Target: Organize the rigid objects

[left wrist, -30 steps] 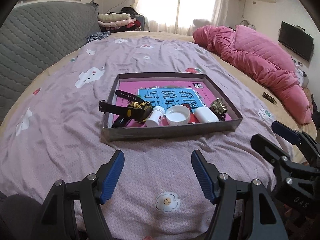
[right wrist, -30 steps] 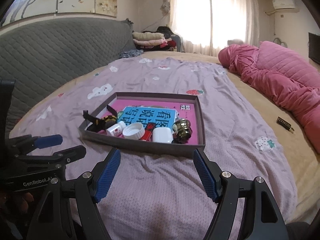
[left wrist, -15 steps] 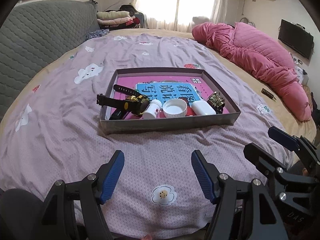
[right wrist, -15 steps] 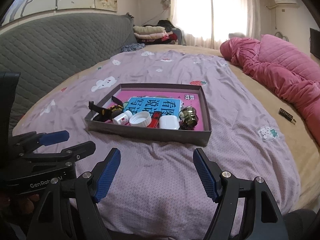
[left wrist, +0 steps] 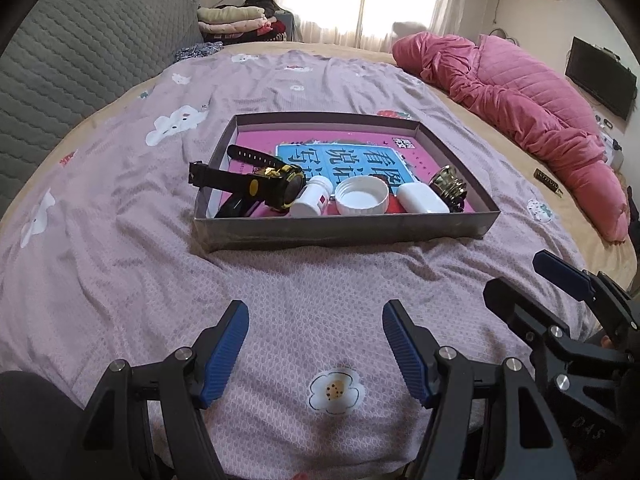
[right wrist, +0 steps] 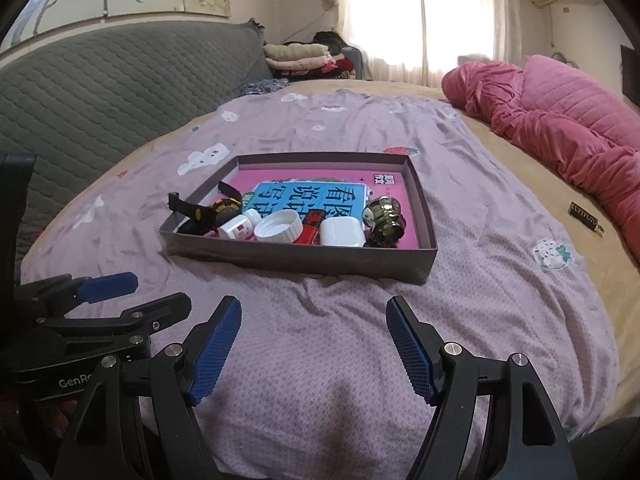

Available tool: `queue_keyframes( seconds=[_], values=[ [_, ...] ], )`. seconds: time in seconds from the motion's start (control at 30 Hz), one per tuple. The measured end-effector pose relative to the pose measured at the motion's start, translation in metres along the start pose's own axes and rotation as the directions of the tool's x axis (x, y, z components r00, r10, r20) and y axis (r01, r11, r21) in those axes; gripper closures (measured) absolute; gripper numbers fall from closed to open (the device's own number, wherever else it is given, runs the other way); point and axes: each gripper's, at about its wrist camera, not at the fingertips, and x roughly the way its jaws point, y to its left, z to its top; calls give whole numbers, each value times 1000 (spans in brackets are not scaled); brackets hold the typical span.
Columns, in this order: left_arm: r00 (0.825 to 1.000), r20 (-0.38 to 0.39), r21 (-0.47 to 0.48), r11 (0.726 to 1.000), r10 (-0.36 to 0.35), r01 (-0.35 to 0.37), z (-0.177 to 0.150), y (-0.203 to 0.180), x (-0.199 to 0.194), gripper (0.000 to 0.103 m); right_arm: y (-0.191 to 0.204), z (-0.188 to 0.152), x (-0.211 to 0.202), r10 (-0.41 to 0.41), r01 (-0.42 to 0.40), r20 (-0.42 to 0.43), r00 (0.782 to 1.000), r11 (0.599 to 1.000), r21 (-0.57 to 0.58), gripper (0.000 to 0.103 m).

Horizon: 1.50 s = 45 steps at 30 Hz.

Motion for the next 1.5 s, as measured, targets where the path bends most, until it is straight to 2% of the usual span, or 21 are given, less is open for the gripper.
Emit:
queue_keyframes(
  seconds=[0.53,1.5],
  values=[
    [998,-51,-13,1000,23,-24,-3,3,22,34,-3,-2,17,-1,1,-47,999,1000,3,27],
    [998,-54,-15,999,39,-40,-4,7,20,34,-7,-3,13,-20,20,-42,999,1000,2,27]
  ],
)
